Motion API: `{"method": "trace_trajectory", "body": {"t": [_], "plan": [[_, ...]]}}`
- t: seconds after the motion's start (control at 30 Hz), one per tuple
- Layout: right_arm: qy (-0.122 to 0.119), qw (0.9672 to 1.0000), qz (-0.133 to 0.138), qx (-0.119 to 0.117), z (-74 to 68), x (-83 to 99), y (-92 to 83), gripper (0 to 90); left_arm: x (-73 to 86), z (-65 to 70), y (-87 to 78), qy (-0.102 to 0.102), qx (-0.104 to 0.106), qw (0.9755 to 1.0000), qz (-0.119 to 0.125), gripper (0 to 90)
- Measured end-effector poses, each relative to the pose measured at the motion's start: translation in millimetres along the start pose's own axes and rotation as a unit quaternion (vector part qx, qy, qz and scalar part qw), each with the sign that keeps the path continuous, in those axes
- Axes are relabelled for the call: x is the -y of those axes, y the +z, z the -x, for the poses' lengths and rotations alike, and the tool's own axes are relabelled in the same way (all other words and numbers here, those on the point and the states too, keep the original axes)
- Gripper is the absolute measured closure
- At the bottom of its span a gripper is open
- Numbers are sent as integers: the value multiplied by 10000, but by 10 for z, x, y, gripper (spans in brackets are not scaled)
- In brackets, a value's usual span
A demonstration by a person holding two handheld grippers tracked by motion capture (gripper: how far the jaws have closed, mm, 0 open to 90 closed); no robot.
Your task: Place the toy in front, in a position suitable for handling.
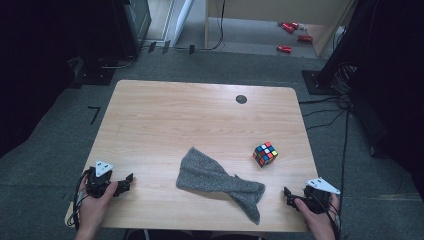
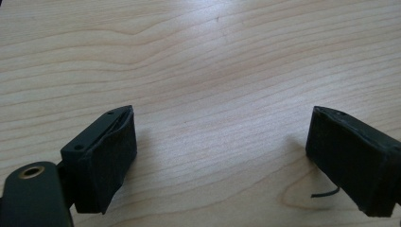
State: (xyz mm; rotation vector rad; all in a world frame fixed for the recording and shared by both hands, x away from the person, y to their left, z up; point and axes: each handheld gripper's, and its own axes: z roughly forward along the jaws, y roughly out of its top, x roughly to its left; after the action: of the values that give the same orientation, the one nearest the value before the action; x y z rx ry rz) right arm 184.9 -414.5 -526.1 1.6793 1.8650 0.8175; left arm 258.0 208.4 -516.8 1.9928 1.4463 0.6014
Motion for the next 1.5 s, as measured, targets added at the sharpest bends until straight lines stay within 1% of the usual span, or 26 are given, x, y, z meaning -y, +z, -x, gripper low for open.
{"method": "trace_trajectory", "body": {"t": [0.03,0.1,0.13,0.2,0.37,0.4,0.43,0.47,0.5,0.53,0.57,0.6,0.63,0.67,0.7,0.8,0.9,0.97,1.0,1.03,1.07,1.17,1.2,1.3,1.43,1.5], "plan": [[0,10000,0,0,0,0,0,39,0,0,0,0,0,10000,0,90],[-30,10000,-4,-15,9,-5,6,34,-9,12,-6,21,-119,9999,10,90],[-18,10000,-23,-14,7,-8,5,34,-12,18,-9,11,-132,9999,22,90],[-10,10000,-64,-6,5,-18,5,36,-29,45,-16,5,-34,10000,57,90],[75,9999,-63,73,10,-40,2,60,-96,130,-36,87,67,9998,180,90],[151,9999,-20,19,20,-51,-7,60,-129,167,-40,116,115,9996,214,90],[166,9999,-4,-2,23,-55,-11,60,-129,167,-40,116,115,9996,214,90],[166,9999,-4,-2,23,-55,-11,60,-145,191,-45,129,150,9995,233,90],[157,9999,24,-17,17,-72,-26,60,-179,251,-56,169,236,9992,275,90],[157,9999,24,-17,17,-72,-26,60,-179,251,-56,169,236,9992,275,90],[148,9999,54,-1,4,-99,-42,60,-196,285,-58,215,273,9990,297,90],[161,9999,60,12,-4,-117,-47,60,-231,353,-60,274,359,9984,332,90],[161,9999,60,12,-4,-117,-47,60,-231,353,-60,274,359,9984,332,90],[150,9998,63,110,-16,-160,-49,60,-255,424,-58,374,397,9977,397,90],[150,9998,63,110,-16,-160,-49,60,-255,424,-58,374,397,9977,397,90],[203,9997,131,93,-34,-224,-61,60,-290,510,-49,470,446,9971,410,90],[179,9996,201,92,-61,-290,-74,59,-325,575,-43,517,519,9964,417,90],[138,9995,245,134,-74,-340,-80,59,-345,607,-40,547,571,9960,420,90],[118,9994,278,145,-86,-400,-86,57,-357,632,-40,558,616,9955,450,90],[118,9994,278,145,-86,-400,-86,57,-369,659,-41,597,660,9949,476,90],[114,9993,347,122,-95,-459,-98,57,-381,689,-41,628,687,9944,500,90],[121,9990,411,102,-112,-511,-111,57,-422,772,-31,701,789,9930,521,90],[106,9990,427,86,-121,-535,-117,56,-448,825,-17,723,843,9923,541,90],[71,9987,496,35,-168,-609,-123,56,-486,909,6,780,930,9912,531,90],[67,9984,551,-51,-226,-681,-123,56,-539,1042,32,860,1059,9890,565,90],[49,9982,587,-81,-253,-716,-121,57,-561,1086,43,885,1108,9883,568,90]]}}
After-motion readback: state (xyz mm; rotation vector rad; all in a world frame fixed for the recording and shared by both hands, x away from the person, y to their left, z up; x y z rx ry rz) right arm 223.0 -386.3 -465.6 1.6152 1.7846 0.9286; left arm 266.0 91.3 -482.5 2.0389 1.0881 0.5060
